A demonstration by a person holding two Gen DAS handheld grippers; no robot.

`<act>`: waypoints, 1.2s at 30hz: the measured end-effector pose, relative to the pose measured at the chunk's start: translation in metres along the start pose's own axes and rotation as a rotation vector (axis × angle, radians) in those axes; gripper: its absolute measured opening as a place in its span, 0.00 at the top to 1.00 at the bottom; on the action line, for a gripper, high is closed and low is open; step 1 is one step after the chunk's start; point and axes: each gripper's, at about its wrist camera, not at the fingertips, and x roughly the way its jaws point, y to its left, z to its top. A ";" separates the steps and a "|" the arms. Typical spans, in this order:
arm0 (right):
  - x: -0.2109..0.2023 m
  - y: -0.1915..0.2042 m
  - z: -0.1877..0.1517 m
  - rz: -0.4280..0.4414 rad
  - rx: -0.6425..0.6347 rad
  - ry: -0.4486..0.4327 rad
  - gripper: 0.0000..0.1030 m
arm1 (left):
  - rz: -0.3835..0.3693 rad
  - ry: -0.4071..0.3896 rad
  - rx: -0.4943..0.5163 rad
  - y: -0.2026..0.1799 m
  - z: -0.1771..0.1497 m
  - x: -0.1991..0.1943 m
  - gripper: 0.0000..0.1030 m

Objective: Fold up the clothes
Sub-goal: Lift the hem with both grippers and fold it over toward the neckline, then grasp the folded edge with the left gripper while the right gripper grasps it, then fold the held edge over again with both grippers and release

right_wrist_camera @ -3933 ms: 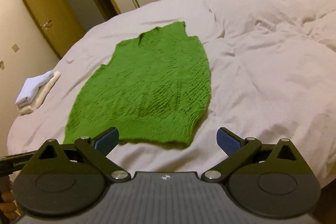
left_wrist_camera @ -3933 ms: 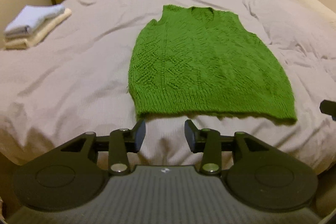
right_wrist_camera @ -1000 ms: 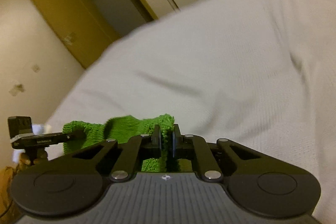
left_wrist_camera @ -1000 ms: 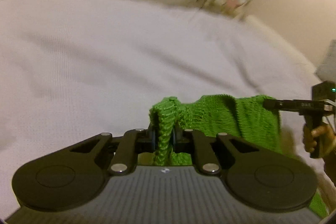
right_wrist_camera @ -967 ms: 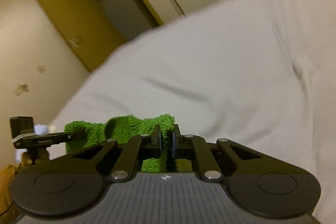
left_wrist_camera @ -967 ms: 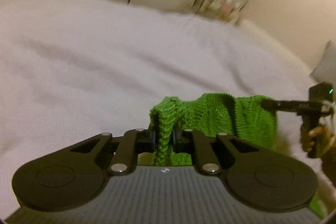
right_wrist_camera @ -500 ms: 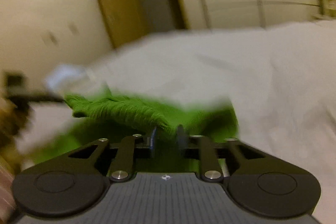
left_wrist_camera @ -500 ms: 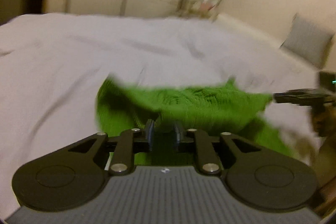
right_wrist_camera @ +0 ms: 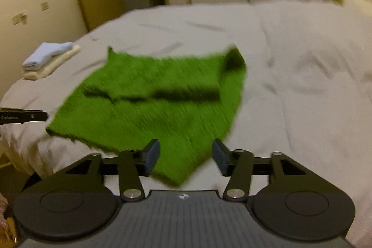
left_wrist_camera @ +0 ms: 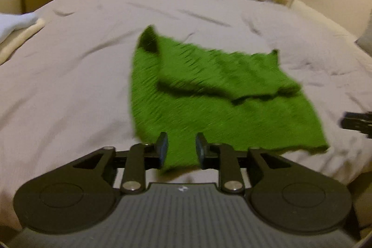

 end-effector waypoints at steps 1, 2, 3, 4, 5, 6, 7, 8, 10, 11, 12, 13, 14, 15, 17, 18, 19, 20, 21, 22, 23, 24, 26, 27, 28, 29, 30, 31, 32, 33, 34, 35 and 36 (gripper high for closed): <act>0.009 0.007 0.007 0.003 -0.031 -0.014 0.44 | 0.000 -0.013 0.027 -0.007 0.004 0.004 0.72; 0.017 0.013 0.013 0.006 -0.060 -0.024 0.41 | -0.007 -0.017 0.066 -0.013 0.007 0.010 0.72; 0.027 0.017 0.015 0.013 -0.086 -0.027 0.39 | -0.004 -0.015 0.123 -0.020 0.008 0.020 0.72; 0.038 0.020 0.017 0.016 -0.113 -0.026 0.39 | 0.000 -0.012 0.183 -0.026 0.010 0.032 0.72; 0.052 0.023 0.018 0.004 -0.151 -0.019 0.39 | 0.025 -0.007 0.259 -0.034 0.010 0.042 0.72; 0.064 0.026 0.020 -0.019 -0.203 -0.018 0.39 | 0.055 -0.012 0.342 -0.040 0.010 0.053 0.71; 0.076 0.029 0.022 -0.042 -0.256 -0.018 0.39 | 0.086 -0.020 0.426 -0.046 0.008 0.064 0.68; 0.087 0.031 0.023 -0.065 -0.310 -0.021 0.39 | 0.112 -0.025 0.493 -0.048 0.007 0.073 0.66; 0.102 0.032 0.023 -0.111 -0.424 -0.039 0.39 | 0.157 -0.030 0.611 -0.049 0.005 0.092 0.65; 0.110 0.032 0.023 -0.135 -0.480 -0.043 0.39 | 0.177 -0.028 0.663 -0.048 0.005 0.101 0.65; 0.119 0.031 0.022 -0.157 -0.539 -0.035 0.39 | 0.198 -0.039 0.723 -0.048 0.003 0.108 0.64; 0.127 0.032 0.020 -0.179 -0.608 -0.031 0.39 | 0.218 -0.052 0.785 -0.048 0.002 0.114 0.59; 0.135 0.033 0.018 -0.198 -0.676 -0.030 0.39 | 0.235 -0.072 0.843 -0.048 0.000 0.117 0.56; 0.139 0.035 0.015 -0.212 -0.741 -0.035 0.38 | 0.247 -0.089 0.899 -0.047 -0.001 0.120 0.54; 0.149 0.037 0.014 -0.220 -0.848 -0.034 0.38 | 0.234 -0.091 1.002 -0.046 -0.005 0.126 0.55; 0.154 0.038 0.014 -0.227 -0.889 -0.027 0.38 | 0.219 -0.084 1.046 -0.045 -0.007 0.129 0.59; 0.158 0.037 0.015 -0.232 -0.916 -0.020 0.39 | 0.204 -0.077 1.090 -0.044 -0.009 0.132 0.73; 0.159 0.035 0.017 -0.233 -0.910 -0.012 0.46 | 0.189 -0.070 1.134 -0.043 -0.011 0.134 0.87; 0.159 0.033 0.019 -0.235 -0.905 -0.005 0.68 | 0.183 -0.071 1.150 -0.040 -0.011 0.135 0.87; 0.160 0.031 0.022 -0.236 -0.899 0.002 0.83 | 0.178 -0.073 1.161 -0.038 -0.010 0.135 0.90; 0.161 0.029 0.024 -0.237 -0.894 0.010 0.91 | 0.175 -0.087 1.136 -0.036 -0.007 0.129 0.90; 0.158 0.028 0.025 -0.239 -0.886 0.008 0.91 | 0.172 -0.102 1.105 -0.034 -0.004 0.123 0.91; 0.140 0.031 0.026 -0.249 -0.857 -0.034 0.91 | 0.157 -0.144 1.022 -0.031 0.002 0.106 0.91; 0.131 0.033 0.026 -0.254 -0.842 -0.055 0.91 | 0.154 -0.162 0.984 -0.031 0.002 0.094 0.91; 0.121 0.034 0.025 -0.257 -0.828 -0.074 0.91 | 0.152 -0.171 0.956 -0.030 -0.002 0.085 0.91; 0.111 0.037 0.022 -0.256 -0.814 -0.087 0.91 | 0.149 -0.178 0.931 -0.030 -0.007 0.076 0.91; 0.102 0.040 0.018 -0.255 -0.801 -0.100 0.91 | 0.147 -0.184 0.905 -0.030 -0.012 0.067 0.91; 0.094 0.042 0.015 -0.253 -0.790 -0.107 0.91 | 0.146 -0.174 0.887 -0.031 -0.018 0.064 0.91; 0.091 0.044 0.010 -0.252 -0.784 -0.103 0.91 | 0.147 -0.160 0.870 -0.032 -0.025 0.062 0.91; 0.088 0.045 0.006 -0.250 -0.778 -0.100 0.91 | 0.147 -0.147 0.852 -0.033 -0.031 0.059 0.91; 0.085 0.047 0.002 -0.248 -0.772 -0.096 0.91 | 0.152 -0.137 0.849 -0.036 -0.037 0.058 0.91; 0.082 0.049 -0.003 -0.247 -0.766 -0.092 0.91 | 0.158 -0.128 0.848 -0.038 -0.042 0.056 0.91; 0.079 0.050 -0.007 -0.245 -0.759 -0.088 0.91 | 0.160 -0.125 0.844 -0.040 -0.044 0.054 0.91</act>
